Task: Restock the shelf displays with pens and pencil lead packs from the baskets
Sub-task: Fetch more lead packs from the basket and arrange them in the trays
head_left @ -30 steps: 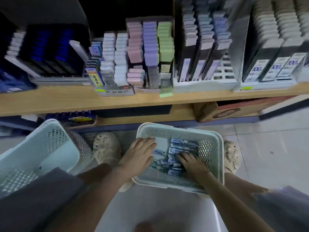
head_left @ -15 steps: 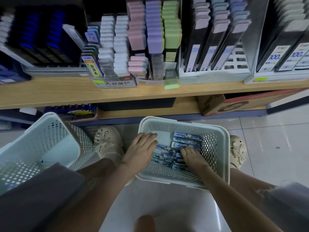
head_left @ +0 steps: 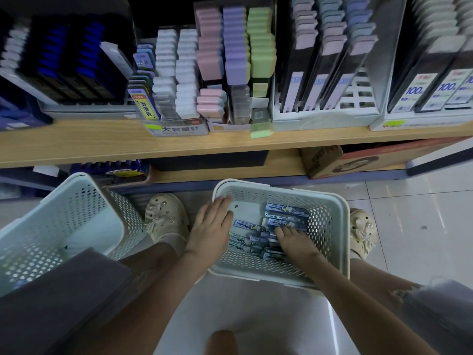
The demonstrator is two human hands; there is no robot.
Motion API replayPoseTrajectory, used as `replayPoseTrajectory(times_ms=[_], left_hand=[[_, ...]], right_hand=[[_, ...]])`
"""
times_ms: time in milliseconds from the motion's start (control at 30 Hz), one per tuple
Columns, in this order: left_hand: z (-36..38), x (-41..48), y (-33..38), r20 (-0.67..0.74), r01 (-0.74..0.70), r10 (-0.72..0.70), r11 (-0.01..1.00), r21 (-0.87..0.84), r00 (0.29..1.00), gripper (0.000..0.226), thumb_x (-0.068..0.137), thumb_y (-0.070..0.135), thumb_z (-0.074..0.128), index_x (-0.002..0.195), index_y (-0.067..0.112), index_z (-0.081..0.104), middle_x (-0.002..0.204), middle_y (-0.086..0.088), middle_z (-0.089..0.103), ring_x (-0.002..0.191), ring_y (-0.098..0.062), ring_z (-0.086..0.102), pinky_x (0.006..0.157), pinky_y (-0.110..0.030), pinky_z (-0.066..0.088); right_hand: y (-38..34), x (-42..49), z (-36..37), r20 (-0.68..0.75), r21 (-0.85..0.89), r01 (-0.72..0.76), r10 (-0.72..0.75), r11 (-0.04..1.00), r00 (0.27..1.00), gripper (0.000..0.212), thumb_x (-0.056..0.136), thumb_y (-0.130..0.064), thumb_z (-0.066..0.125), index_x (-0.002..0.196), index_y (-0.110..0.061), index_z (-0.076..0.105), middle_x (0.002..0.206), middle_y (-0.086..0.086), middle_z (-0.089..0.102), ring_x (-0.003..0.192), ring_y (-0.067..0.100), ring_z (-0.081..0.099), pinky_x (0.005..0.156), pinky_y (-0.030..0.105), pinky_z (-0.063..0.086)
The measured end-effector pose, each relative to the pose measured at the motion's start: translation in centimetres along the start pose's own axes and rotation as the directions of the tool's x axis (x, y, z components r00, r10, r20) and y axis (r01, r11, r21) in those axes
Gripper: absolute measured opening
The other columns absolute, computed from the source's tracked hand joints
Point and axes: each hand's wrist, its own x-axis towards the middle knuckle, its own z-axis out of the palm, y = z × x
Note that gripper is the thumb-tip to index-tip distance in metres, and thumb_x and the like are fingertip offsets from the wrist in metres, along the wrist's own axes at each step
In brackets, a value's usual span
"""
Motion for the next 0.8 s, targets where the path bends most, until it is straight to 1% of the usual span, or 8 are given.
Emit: replayPoseTrajectory(times_ms=[100,200,233,300,367,433,600,800], left_hand=[[-0.8,-0.1,0.5,0.022,0.003,-0.001,0.996,-0.093,1.0,0.036,0.08,0.027,0.057,0.108,0.007,0.066,0.136,-0.016,0.053,0.125,-0.028,0.041,0.103,-0.045,0.034],[-3.9,0.9,1.8,0.169,0.107,-0.05,0.931,-0.35,0.984,0.045,0.091,0.036,0.047,0.127,0.01,0.054,0.141,-0.01,0.044,0.13,-0.022,0.033,0.106,-0.039,0.038],[-5.2,1.2,2.1,0.276,0.224,-0.093,0.842,-0.492,0.957,0.05,0.093,0.037,0.052,0.136,0.012,0.044,0.143,-0.006,0.04,0.132,-0.019,0.031,0.109,-0.033,0.033],[-7.6,1.8,2.9,0.507,0.483,-0.1,0.504,-0.716,0.856,0.063,0.09,0.036,0.063,0.141,0.016,0.032,0.141,0.001,0.041,0.13,-0.015,0.038,0.108,-0.028,0.031],[-10.0,2.1,3.3,0.549,0.545,-0.053,0.231,-0.806,0.834,0.058,0.087,0.036,0.064,0.136,0.018,0.037,0.128,0.002,0.055,0.116,-0.013,0.055,0.103,-0.037,0.043],[-12.5,1.8,3.4,0.521,0.521,-0.035,0.12,-0.845,0.853,0.04,0.092,0.03,0.057,0.127,0.015,0.045,0.107,0.0,0.061,0.094,-0.011,0.06,0.086,-0.03,0.05],[-18.4,-0.7,2.3,0.494,0.499,0.069,-0.086,-0.862,0.866,0.015,0.097,0.007,0.05,0.109,0.015,0.054,0.092,-0.01,0.062,0.087,-0.021,0.063,0.084,-0.035,0.054],[-23.0,-3.8,0.4,0.439,0.435,0.059,0.072,-0.898,0.896,0.015,0.1,0.01,0.046,0.088,0.017,0.052,0.073,0.003,0.056,0.066,-0.006,0.053,0.07,-0.024,0.042]], right_hand=[[-0.4,-1.2,-2.7,-0.141,0.399,0.05,0.007,0.916,0.99,0.043,0.089,-0.005,0.058,0.125,-0.011,0.036,0.118,0.007,0.051,0.108,0.021,0.05,0.088,0.029,0.039],[-1.6,-3.1,-7.8,-0.226,0.82,0.146,0.079,0.553,0.971,0.014,0.099,-0.016,0.045,0.106,-0.019,0.034,0.089,-0.009,0.047,0.078,0.0,0.047,0.07,0.021,0.036],[-2.2,-3.8,-9.4,-0.22,0.912,0.172,0.091,0.374,0.971,0.016,0.099,-0.018,0.045,0.112,-0.02,0.035,0.095,-0.008,0.051,0.083,0.0,0.049,0.072,0.019,0.038],[-3.5,-5.4,-12.3,-0.218,0.975,0.212,0.101,0.063,0.971,0.031,0.099,-0.019,0.047,0.127,-0.026,0.035,0.115,-0.007,0.056,0.103,0.005,0.055,0.08,0.019,0.046],[-5.0,-7.0,-14.7,-0.243,0.96,0.253,0.092,-0.118,0.966,0.034,0.098,-0.016,0.048,0.127,-0.032,0.038,0.113,-0.012,0.058,0.102,0.006,0.056,0.081,0.017,0.049],[-6.3,-8.5,-16.6,-0.266,0.937,0.277,0.076,-0.213,0.961,0.029,0.098,-0.014,0.046,0.12,-0.033,0.044,0.105,-0.011,0.06,0.094,0.006,0.057,0.072,0.015,0.049],[-8.8,-11.8,-19.5,-0.316,0.933,0.31,-0.004,-0.184,0.949,0.022,0.099,-0.02,0.046,0.12,-0.027,0.047,0.103,-0.003,0.059,0.09,0.007,0.058,0.074,0.021,0.049],[-11.2,-14.0,-22.6,-0.45,0.889,0.439,0.071,0.127,0.89,0.017,0.092,-0.024,0.06,0.106,-0.021,0.051,0.101,-0.001,0.049,0.095,0.009,0.049,0.083,0.023,0.041]])
